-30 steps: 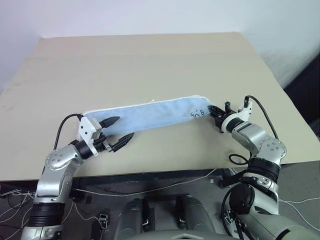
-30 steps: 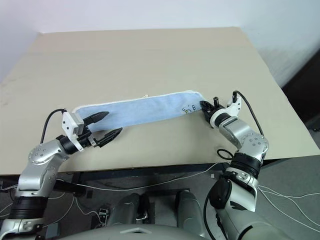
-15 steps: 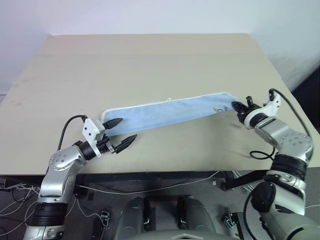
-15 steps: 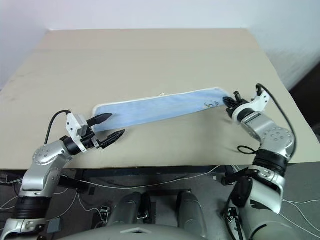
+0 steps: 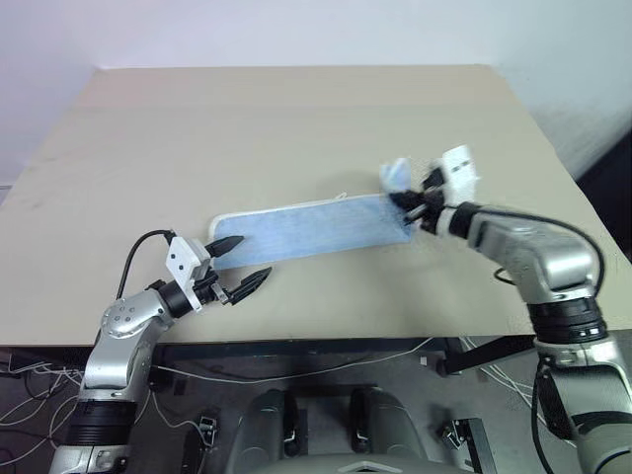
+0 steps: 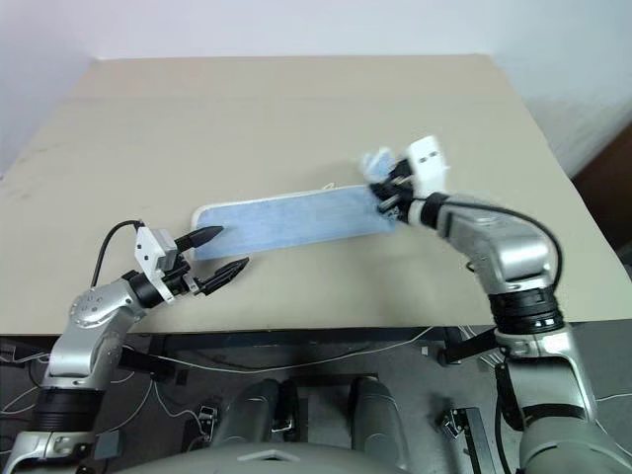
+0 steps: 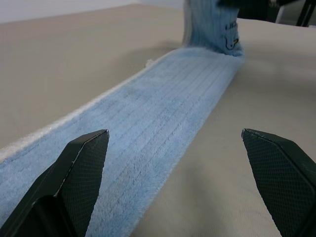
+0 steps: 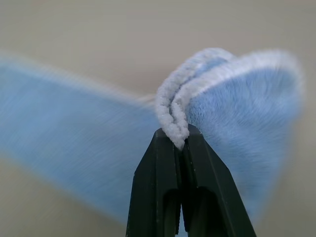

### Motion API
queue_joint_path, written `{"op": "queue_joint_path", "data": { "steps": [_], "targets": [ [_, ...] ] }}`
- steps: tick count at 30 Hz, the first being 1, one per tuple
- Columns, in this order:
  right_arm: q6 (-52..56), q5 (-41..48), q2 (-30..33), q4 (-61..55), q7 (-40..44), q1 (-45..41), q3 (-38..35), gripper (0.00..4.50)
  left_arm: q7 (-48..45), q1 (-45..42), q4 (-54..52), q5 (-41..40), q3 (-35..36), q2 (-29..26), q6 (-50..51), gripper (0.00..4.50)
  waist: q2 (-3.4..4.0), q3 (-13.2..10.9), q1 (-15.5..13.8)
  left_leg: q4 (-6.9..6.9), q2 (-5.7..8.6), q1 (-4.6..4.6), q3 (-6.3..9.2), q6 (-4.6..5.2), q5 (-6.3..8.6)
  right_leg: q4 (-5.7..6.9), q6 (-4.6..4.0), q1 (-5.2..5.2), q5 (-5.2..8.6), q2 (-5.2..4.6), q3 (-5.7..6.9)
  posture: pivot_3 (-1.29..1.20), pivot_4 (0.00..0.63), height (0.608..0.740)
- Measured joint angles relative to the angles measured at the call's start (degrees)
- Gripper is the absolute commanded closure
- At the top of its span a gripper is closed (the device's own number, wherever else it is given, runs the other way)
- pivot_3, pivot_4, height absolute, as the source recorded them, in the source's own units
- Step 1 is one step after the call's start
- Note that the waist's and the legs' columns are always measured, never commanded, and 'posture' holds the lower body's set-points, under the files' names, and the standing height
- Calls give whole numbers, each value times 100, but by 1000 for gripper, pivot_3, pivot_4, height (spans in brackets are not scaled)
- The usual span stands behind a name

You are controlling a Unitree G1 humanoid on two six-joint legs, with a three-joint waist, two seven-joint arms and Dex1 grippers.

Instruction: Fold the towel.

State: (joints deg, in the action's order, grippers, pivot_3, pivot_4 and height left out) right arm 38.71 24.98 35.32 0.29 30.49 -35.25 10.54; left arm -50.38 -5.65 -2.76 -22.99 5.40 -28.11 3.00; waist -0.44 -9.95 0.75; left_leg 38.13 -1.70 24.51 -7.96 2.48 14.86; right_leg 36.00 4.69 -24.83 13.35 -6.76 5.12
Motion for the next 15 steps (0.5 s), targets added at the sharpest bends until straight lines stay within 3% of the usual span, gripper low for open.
{"op": "queue_joint_path", "data": {
  "steps": [8,11,15],
  "targets": [
    [-459,-848,-458,471,394,-2,476,4478,117,91,-43,1,-2,18,-6,0,-1,-1,12,1,-2,1,0,-2,-1,1,0,-1,-1,1,0,0,150,740],
    [-450,-864,-527,448,593,0,474,3796,187,170,-93,-1,3,17,-5,0,-1,-1,7,1,-2,1,1,-2,0,1,-1,-2,-1,0,1,0,150,740],
    [-407,-866,-578,370,799,58,472,2439,222,248,-176,-3,4,17,-1,0,-1,-1,6,1,-2,1,2,-3,0,0,-2,-2,-1,-6,0,0,150,740]
  ]
}}
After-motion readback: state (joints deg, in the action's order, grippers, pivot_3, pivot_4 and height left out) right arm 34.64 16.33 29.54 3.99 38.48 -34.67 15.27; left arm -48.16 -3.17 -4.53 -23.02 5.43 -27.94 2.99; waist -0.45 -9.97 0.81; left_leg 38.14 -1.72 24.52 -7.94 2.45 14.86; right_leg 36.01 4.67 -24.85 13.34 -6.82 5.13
